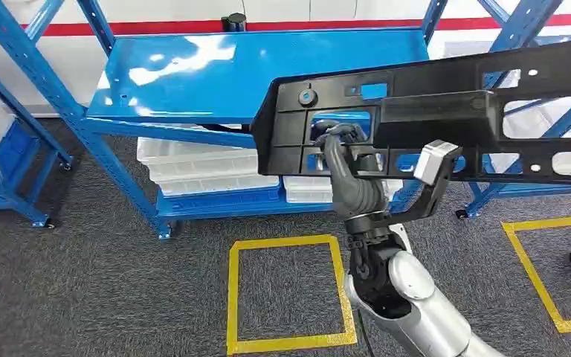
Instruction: Take the parts from the cabinet and place them on the table.
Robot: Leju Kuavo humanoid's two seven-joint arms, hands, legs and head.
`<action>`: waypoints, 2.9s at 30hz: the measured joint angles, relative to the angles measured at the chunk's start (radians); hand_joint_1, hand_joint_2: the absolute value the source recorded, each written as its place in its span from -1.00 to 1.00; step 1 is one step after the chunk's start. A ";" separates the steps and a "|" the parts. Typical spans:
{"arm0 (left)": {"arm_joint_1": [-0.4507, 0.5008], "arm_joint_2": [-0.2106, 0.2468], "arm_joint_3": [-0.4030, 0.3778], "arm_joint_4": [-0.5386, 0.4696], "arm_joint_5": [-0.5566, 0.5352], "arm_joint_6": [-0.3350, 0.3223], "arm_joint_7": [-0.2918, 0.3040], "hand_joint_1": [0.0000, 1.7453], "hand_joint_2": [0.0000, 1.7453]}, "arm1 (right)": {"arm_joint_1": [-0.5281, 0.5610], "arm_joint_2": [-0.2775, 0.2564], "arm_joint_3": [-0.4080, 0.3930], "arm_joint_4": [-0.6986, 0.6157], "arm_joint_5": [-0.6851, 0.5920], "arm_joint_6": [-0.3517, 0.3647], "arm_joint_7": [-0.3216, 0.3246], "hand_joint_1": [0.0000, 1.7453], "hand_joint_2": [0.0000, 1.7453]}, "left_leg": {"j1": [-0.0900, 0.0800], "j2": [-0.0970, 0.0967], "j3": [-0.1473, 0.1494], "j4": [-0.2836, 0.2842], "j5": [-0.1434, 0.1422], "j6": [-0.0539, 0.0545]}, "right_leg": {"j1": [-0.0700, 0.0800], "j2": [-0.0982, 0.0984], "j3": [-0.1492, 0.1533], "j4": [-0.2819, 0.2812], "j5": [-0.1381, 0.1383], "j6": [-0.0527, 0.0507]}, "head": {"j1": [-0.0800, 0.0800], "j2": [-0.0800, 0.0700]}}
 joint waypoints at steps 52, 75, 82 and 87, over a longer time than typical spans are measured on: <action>0.004 0.021 -0.090 -0.005 -0.007 0.125 0.049 -1.00 1.00 | 0.148 -0.109 -0.071 -0.068 -0.090 0.060 -0.070 1.00 1.00 | 0.033 -0.070 -0.189 0.286 -0.101 -0.042 | -0.020 0.121 -0.028 -0.001 0.027 -0.015 | 0.018 0.000; 0.006 -0.022 -0.091 -0.005 -0.045 0.099 0.060 -1.00 1.00 | 0.060 -0.068 -0.008 -0.044 -0.055 0.036 -0.015 1.00 1.00 | 0.012 -0.178 -0.055 0.017 0.038 0.007 | -0.012 0.207 -0.040 0.026 0.011 -0.001 | 0.037 0.000; 0.010 -0.044 -0.091 -0.005 -0.048 0.098 0.050 -1.00 1.00 | 0.042 -0.069 -0.001 -0.049 -0.045 0.039 0.003 1.00 1.00 | 0.023 -0.078 -0.175 0.260 -0.094 -0.028 | -0.016 0.118 -0.028 -0.004 0.029 -0.014 | 0.019 0.000; 0.014 -0.048 -0.091 -0.005 -0.035 0.098 0.069 -1.00 1.00 | 0.034 -0.069 0.013 -0.047 -0.037 0.048 0.021 1.00 1.00 | 0.045 -0.033 -0.084 0.109 0.012 -0.054 | -0.024 0.052 -0.025 0.009 0.014 0.006 | 0.007 0.000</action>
